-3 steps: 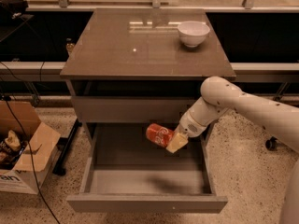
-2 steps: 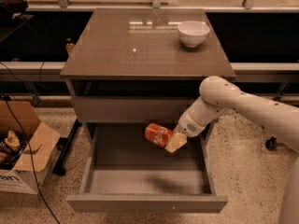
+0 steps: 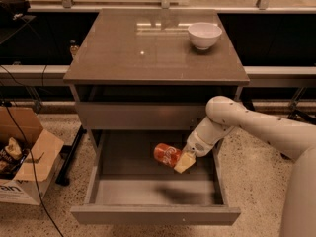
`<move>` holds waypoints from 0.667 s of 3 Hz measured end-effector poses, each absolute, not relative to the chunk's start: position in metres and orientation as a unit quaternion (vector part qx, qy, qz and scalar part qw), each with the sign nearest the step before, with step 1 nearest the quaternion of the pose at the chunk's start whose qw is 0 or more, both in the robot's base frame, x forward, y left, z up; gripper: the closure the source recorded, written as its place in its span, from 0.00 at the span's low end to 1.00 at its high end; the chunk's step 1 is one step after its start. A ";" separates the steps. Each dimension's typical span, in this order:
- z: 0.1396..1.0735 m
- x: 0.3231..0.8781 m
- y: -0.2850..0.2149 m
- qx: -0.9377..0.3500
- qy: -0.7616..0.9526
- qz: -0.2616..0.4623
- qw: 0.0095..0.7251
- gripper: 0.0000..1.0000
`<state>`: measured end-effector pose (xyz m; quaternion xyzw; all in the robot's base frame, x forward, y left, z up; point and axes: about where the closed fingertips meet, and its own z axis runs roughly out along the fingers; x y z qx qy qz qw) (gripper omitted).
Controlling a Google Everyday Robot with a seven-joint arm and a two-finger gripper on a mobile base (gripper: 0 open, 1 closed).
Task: Place coke can into middle drawer
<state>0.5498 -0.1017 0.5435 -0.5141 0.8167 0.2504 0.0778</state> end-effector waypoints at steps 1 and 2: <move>0.509 0.547 -0.104 -0.505 0.819 0.264 0.068 1.00; 0.469 0.542 -0.111 -0.482 0.829 0.279 0.048 1.00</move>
Offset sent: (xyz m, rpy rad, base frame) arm -0.0109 -0.0198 -0.1215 0.0128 0.1644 -0.0949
